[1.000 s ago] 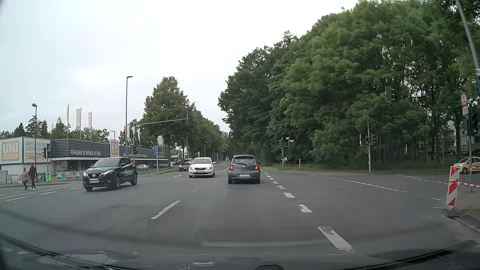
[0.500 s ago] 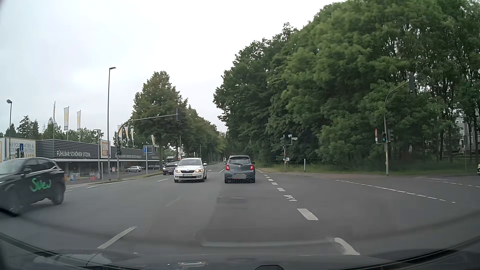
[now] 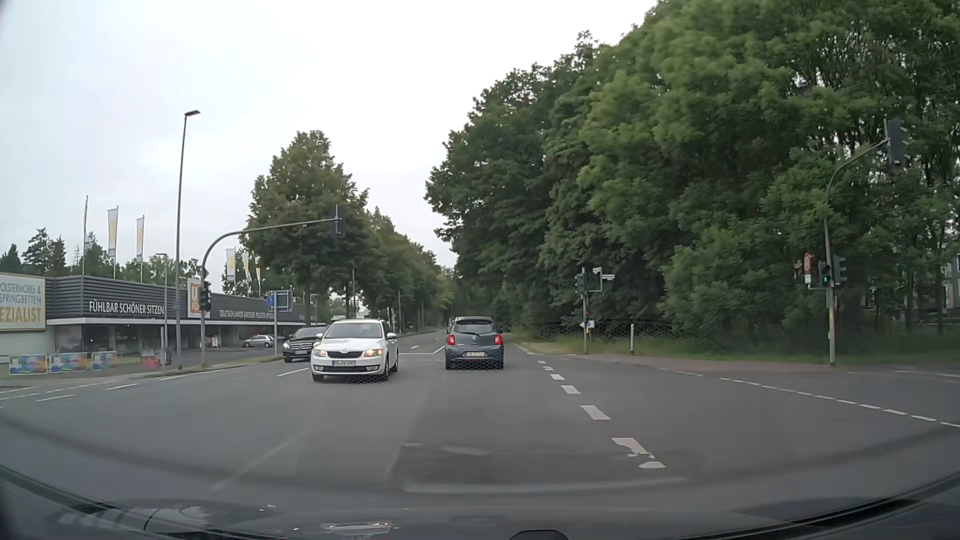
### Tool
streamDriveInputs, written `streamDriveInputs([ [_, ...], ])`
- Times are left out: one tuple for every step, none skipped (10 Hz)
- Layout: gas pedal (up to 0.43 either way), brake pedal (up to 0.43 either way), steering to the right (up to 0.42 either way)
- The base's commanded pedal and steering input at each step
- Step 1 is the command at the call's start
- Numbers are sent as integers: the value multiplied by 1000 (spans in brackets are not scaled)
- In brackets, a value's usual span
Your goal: Follow the waypoints while adhering to traffic rules and regulations
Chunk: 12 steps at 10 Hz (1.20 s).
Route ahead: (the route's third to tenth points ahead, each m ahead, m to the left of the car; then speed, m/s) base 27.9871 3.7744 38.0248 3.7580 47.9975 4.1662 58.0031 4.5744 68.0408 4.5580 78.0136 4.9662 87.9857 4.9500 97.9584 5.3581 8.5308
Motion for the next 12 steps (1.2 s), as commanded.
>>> streamDriveInputs([
  [240, 0, -6],
  [240, 0, -6],
  [240, 0, -6],
  [240, 0, -6],
  [240, 0, -6],
  [240, 0, -6],
  [240, 0, -6],
  [240, 0, -8],
  [240, 0, -9],
  [240, 0, -9],
  [240, 0, -9],
  [240, 0, -9],
])
